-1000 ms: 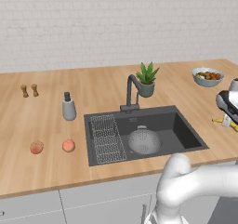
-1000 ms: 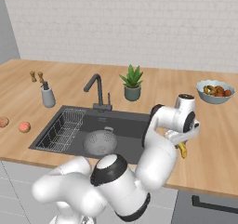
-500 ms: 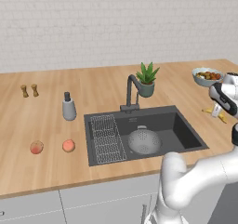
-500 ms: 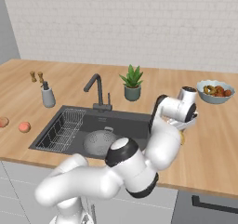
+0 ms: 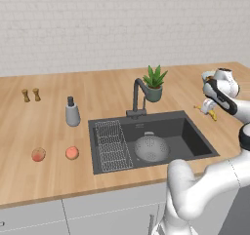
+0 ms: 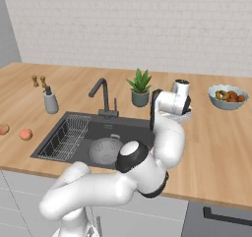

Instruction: Put the colander in the sink, put the peach, banana, peach in the colander, and turn on the sink faucet and pour water over the colander.

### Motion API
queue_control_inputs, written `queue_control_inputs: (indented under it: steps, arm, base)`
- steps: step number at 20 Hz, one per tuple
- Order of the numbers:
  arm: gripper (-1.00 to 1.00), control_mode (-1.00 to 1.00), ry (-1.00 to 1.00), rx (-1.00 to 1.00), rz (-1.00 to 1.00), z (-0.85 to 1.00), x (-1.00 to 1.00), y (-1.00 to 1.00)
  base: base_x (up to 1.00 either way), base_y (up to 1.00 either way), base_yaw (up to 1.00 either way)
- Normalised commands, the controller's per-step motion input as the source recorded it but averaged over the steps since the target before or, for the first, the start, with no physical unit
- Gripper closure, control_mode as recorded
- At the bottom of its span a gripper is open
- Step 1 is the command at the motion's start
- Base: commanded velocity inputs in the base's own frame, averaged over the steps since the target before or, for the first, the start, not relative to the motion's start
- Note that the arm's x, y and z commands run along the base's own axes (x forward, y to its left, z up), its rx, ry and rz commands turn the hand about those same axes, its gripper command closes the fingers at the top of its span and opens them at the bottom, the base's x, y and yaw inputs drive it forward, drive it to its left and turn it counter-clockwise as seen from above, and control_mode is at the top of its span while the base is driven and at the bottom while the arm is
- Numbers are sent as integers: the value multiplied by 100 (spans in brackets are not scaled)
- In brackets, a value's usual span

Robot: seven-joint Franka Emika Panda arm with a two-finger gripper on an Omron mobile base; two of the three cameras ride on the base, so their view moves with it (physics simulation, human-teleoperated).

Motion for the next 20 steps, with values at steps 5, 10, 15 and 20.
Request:
queue_control_inputs:
  steps: [5,10,15,20]
  arm:
    - [100,-100,-1,-1,-39,0,-7,96]
    - [100,-100,0,1,-39,0,-24,80]
    - [100,-100,0,1,-25,-1,-13,59]
    - [100,-100,1,0,-12,-12,-6,47]
  base:
    - [0,0,0]
    - [0,0,0]
    - [0,0,0]
    - [0,0,0]
